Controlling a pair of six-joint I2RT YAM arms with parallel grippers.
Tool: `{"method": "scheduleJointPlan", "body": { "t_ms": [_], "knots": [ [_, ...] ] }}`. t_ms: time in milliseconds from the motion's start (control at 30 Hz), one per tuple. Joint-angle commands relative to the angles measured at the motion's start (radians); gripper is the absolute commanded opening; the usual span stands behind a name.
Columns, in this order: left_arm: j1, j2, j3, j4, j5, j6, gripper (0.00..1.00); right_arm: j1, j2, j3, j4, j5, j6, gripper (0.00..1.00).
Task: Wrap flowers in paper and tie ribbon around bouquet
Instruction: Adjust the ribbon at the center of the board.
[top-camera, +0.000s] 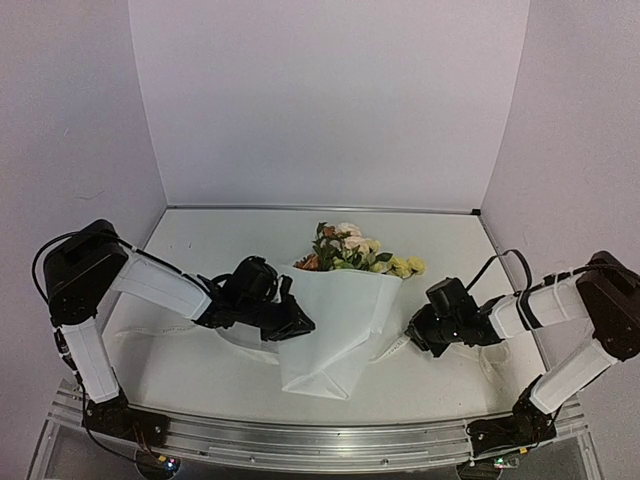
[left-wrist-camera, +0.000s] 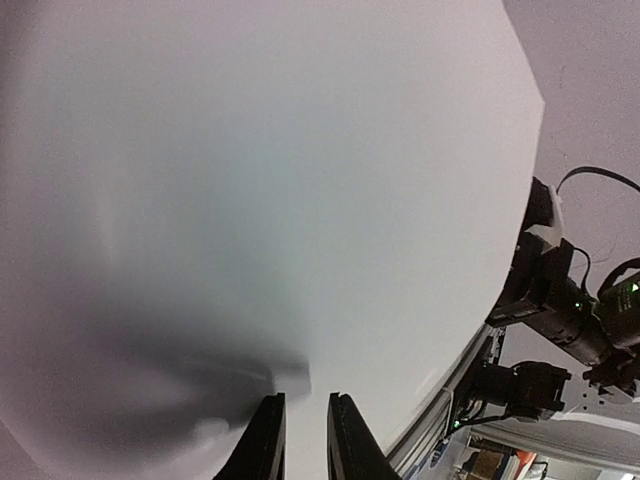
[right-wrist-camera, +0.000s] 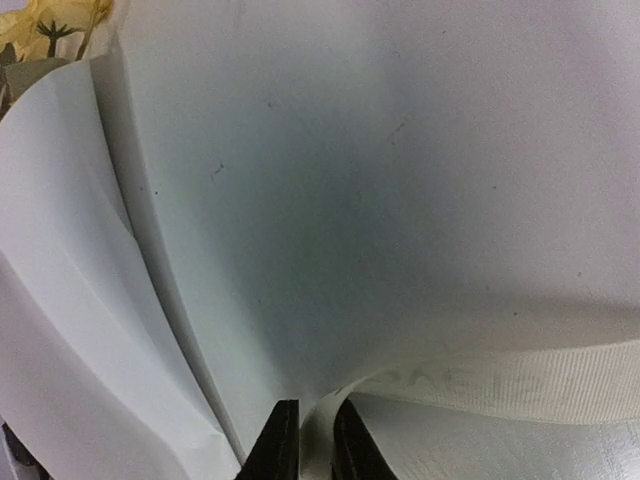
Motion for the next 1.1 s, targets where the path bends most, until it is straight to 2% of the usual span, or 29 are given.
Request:
{"method": "scheduleJointPlan", "body": {
  "t_ms": [0,233,467,567,733,833,933,1067],
  "knots": [
    [-0.002,-0.091,0.058,-0.037,-0.012,0.043,0.19,-0.017,0.025,0.009,0.004,0.015,-0.025,0.03],
    [0.016,-0.143,0.042,-0.072,-0.027,0.031,0.27,-0.023,0.053,0.049,-0.021,0.052,-0.079,0.01],
    [0.071,-0.253,-0.038,-0.127,-0.065,-0.017,0.28,-0.023,0.060,0.093,-0.058,0.056,-0.119,0.00],
    [0.112,-0.373,-0.107,-0.228,-0.157,-0.077,0.31,-0.024,0.052,0.104,-0.081,0.056,-0.130,0.00],
    [0.164,-0.593,-0.217,-0.576,-0.414,-0.278,0.38,-0.023,0.032,0.103,-0.104,0.056,-0.142,0.01],
    [0.192,-0.716,-0.279,-0.684,-0.523,-0.374,0.40,-0.024,0.017,0.096,-0.108,0.056,-0.147,0.02],
    [0.235,-0.744,-0.314,-0.701,-0.534,-0.419,0.42,-0.024,0.011,0.093,-0.107,0.056,-0.151,0.02],
    [0.297,-0.663,-0.346,-0.615,-0.446,-0.435,0.44,-0.023,0.008,0.088,-0.105,0.056,-0.154,0.02]
  ]
}}
